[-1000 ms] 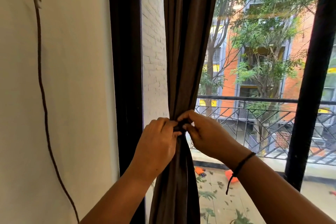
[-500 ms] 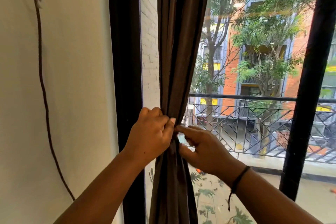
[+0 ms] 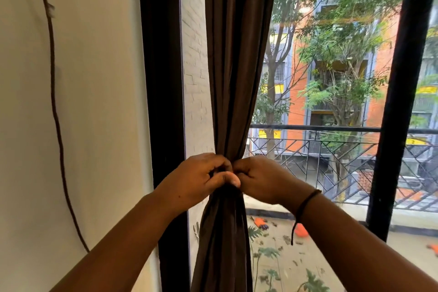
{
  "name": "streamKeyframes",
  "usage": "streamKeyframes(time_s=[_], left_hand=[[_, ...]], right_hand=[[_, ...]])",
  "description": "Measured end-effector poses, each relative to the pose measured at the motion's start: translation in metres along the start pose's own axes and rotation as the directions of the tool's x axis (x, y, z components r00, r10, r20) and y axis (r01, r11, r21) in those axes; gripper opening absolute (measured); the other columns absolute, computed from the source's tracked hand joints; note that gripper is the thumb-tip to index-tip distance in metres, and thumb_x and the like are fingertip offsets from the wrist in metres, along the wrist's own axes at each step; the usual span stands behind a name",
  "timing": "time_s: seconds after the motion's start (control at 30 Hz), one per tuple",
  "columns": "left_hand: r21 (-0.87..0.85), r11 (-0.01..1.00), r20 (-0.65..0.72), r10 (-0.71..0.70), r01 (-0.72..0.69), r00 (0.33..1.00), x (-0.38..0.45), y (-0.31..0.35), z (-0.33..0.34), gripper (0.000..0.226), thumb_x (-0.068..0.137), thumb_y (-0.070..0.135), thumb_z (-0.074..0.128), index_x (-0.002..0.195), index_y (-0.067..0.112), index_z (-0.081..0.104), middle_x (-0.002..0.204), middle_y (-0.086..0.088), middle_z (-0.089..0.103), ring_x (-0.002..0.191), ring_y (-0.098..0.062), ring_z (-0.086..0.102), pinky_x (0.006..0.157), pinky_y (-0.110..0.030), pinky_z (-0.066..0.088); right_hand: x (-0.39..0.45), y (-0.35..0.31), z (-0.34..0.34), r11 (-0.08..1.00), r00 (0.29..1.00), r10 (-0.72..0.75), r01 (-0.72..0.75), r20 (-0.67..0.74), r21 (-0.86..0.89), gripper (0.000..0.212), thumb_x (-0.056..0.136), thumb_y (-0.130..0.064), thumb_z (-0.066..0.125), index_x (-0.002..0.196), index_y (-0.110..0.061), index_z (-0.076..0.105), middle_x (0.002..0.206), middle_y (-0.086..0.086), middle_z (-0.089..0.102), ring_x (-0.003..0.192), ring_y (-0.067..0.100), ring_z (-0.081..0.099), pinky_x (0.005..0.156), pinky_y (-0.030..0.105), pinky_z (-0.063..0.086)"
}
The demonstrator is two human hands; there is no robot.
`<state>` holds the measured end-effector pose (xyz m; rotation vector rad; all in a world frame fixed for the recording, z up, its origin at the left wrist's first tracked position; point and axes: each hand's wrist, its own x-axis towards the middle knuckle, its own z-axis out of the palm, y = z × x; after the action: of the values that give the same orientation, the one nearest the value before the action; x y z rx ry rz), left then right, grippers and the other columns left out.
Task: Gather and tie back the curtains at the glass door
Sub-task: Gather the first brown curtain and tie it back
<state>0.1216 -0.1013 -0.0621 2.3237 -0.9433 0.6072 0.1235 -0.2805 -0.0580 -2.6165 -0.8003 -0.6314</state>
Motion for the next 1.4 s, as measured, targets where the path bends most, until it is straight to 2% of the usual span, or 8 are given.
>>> streamKeyframes(time_s=[0.1, 0.23, 0.37, 0.6, 0.73, 0.97, 1.17, 1.4], left_hand=[[0.008, 1.0, 0.044, -0.002, 0.002, 0.999, 0.0, 0.008, -0.002, 0.032, 0.063, 0.05, 0.077, 0.088, 0.035, 0.065, 0.084, 0.019, 0.057, 0.079, 0.001, 0.052, 0.064, -0.013, 0.04], [0.118, 0.99, 0.053, -0.086, 0.08, 0.995, 0.005, 0.013, -0.006, 0.019, 0.076, 0.035, 0.074, 0.092, 0.027, 0.067, 0.085, 0.016, 0.056, 0.08, -0.003, 0.054, 0.07, -0.02, 0.043], [0.163, 0.977, 0.031, -0.144, 0.137, 0.989, 0.006, 0.01, -0.007, 0.011, 0.084, 0.033, 0.067, 0.089, 0.023, 0.066, 0.086, 0.01, 0.061, 0.078, -0.006, 0.058, 0.069, -0.025, 0.047], [0.068, 0.971, 0.063, -0.235, 0.231, 0.97, 0.012, 0.014, -0.008, 0.018, 0.087, 0.038, 0.062, 0.093, 0.022, 0.066, 0.091, 0.005, 0.065, 0.075, -0.006, 0.059, 0.066, -0.026, 0.052], [-0.053, 0.967, 0.112, -0.244, 0.251, 0.963, 0.009, 0.011, -0.009, 0.01, 0.087, 0.033, 0.064, 0.092, 0.025, 0.063, 0.091, 0.007, 0.062, 0.077, -0.012, 0.061, 0.049, -0.021, 0.05], [-0.077, 0.979, 0.019, -0.187, 0.188, 0.982, -0.006, -0.003, -0.016, 0.009, 0.092, 0.025, 0.058, 0.094, 0.034, 0.058, 0.104, 0.014, 0.054, 0.095, -0.003, 0.054, 0.084, -0.018, 0.041], [0.224, 0.963, 0.086, -0.173, 0.15, 0.981, 0.003, 0.002, -0.009, 0.019, 0.097, 0.027, 0.048, 0.106, 0.02, 0.063, 0.095, 0.006, 0.053, 0.082, -0.011, 0.056, 0.073, -0.016, 0.041], [0.022, 0.974, 0.104, -0.225, 0.224, 0.969, 0.001, 0.006, 0.009, 0.013, 0.102, 0.029, 0.034, 0.097, 0.025, 0.045, 0.075, 0.014, 0.047, 0.067, -0.005, 0.049, 0.061, -0.017, 0.039]], right_hand=[[0.001, 0.008, -0.002, 0.938, 0.992, 0.032, -0.071, 0.121, 0.338, 0.033, 0.072, -0.028, 0.046, 0.082, -0.003, 0.066, 0.08, 0.022, 0.061, 0.071, 0.021, 0.055, 0.071, 0.039, 0.047], [-0.004, 0.02, 0.011, 0.92, 0.995, 0.007, -0.045, 0.096, 0.39, 0.015, 0.078, -0.011, 0.067, 0.093, -0.009, 0.066, 0.096, 0.01, 0.061, 0.087, 0.019, 0.061, 0.073, 0.032, 0.051], [-0.031, 0.011, 0.043, 0.684, 0.975, 0.195, -0.058, -0.105, 0.727, 0.057, 0.066, -0.017, 0.084, 0.107, -0.032, 0.046, 0.091, 0.001, 0.063, 0.08, 0.017, 0.066, 0.075, 0.038, 0.056], [-0.036, -0.014, 0.068, 0.955, 0.86, 0.21, -0.079, -0.466, 0.285, 0.033, 0.073, -0.056, 0.066, 0.096, -0.033, 0.06, 0.086, -0.012, 0.065, 0.075, 0.003, 0.062, 0.062, 0.021, 0.051], [-0.034, -0.016, 0.058, 0.991, 0.915, 0.112, -0.073, -0.388, 0.114, 0.028, 0.086, -0.049, 0.048, 0.09, -0.025, 0.059, 0.078, -0.005, 0.063, 0.069, 0.015, 0.058, 0.061, 0.031, 0.047], [-0.044, 0.006, 0.039, 0.894, 0.962, 0.253, -0.192, -0.102, 0.405, 0.04, 0.078, -0.049, 0.043, 0.067, -0.012, 0.047, 0.055, -0.001, 0.044, 0.052, 0.014, 0.042, 0.054, 0.041, 0.041], [-0.042, -0.003, 0.032, 0.941, 0.917, 0.271, -0.188, -0.292, 0.283, 0.017, 0.062, -0.022, 0.047, 0.052, -0.013, 0.037, 0.044, 0.0, 0.032, 0.044, 0.012, 0.031, 0.046, 0.023, 0.026], [-0.048, -0.011, 0.027, 0.658, 0.89, 0.441, -0.229, -0.12, 0.717, 0.034, 0.078, 0.003, 0.051, 0.088, -0.029, 0.045, 0.066, 0.009, 0.061, 0.054, 0.027, 0.062, 0.059, 0.046, 0.053]])
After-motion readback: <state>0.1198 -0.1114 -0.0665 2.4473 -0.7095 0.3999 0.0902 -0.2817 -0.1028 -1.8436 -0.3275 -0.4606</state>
